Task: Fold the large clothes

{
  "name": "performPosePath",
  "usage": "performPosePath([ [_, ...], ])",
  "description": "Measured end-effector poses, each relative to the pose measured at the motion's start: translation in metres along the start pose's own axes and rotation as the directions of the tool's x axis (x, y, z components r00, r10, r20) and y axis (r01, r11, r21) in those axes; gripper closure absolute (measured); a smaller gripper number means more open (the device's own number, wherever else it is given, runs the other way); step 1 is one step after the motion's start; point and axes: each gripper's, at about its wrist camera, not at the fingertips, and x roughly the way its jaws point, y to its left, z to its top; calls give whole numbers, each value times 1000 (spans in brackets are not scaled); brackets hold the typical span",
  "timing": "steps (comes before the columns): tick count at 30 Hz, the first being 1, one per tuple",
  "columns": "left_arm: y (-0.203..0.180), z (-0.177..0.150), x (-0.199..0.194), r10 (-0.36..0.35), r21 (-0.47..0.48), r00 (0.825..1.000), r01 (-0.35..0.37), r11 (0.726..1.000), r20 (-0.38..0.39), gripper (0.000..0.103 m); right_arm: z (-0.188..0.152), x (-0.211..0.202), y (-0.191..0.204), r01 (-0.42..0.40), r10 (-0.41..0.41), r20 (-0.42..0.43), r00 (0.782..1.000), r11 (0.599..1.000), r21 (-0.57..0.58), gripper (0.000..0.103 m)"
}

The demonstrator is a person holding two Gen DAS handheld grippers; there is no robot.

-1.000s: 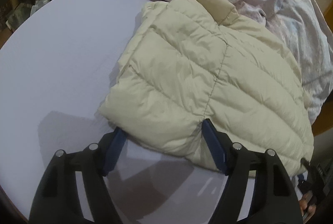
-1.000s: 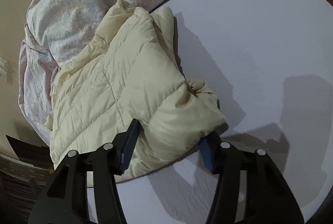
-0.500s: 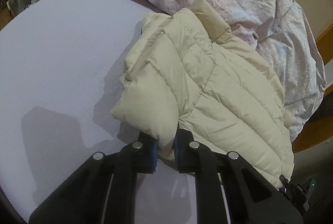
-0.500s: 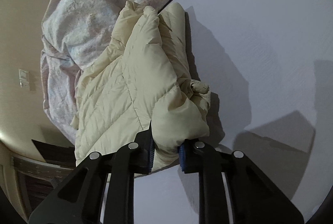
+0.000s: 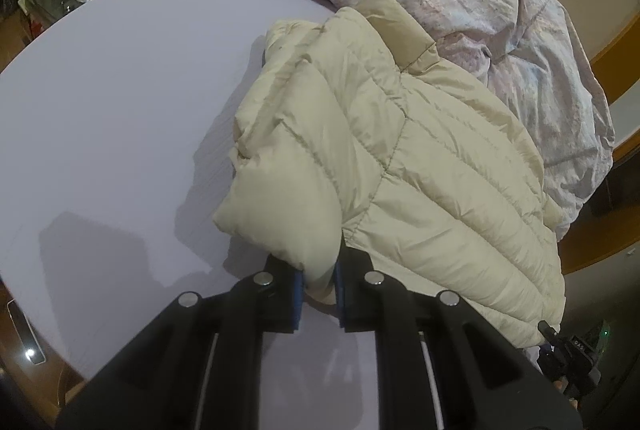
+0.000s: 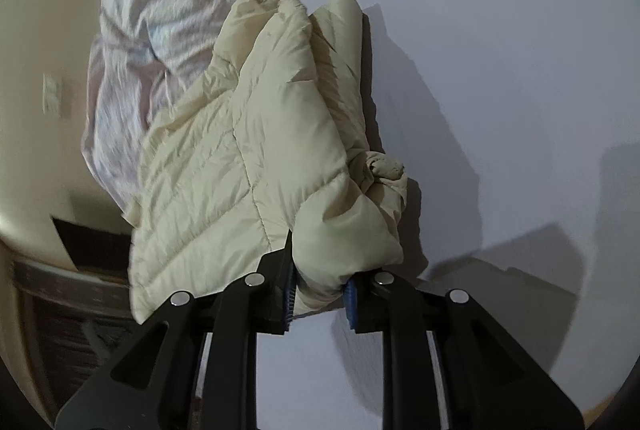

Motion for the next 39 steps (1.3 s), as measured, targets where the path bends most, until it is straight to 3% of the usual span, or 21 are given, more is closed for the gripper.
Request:
performPosePath([
  [3,5,-3,-3,23,-4,1000,-23,1000,10,78,-3,-10,13,123,-120,48,992,989,-77,59],
  [5,8,-4,-5,42,-6,999,-42,999,16,57,-3,-19,23,218,-203,118,972,967,-128,48],
  [6,10,-5,-7,51,0,998,-51,999,22,52,-2,-25,31,283,-256,176,950,947,-153,43],
  [9,13,-7,-11,73,19,997,-74,997,40,42,1,-36,48,368,-307,281,909,909,-197,40],
  [14,13,-10,-11,80,43,996,-81,996,30,35,12,-16,90,318,-236,286,929,903,-289,40],
  [18,10,-10,-7,94,64,995,-95,993,21,33,8,27,134,275,-195,230,953,877,-395,40],
  [24,8,-9,-6,104,85,994,-105,991,21,30,-4,78,187,232,-160,183,970,833,-502,40],
  [33,9,-13,-9,104,114,994,-107,988,27,25,-24,108,218,249,-166,193,967,783,-570,40],
  [39,9,-19,-7,75,111,997,-75,991,6,24,-29,139,213,304,-242,184,953,758,-577,39],
])
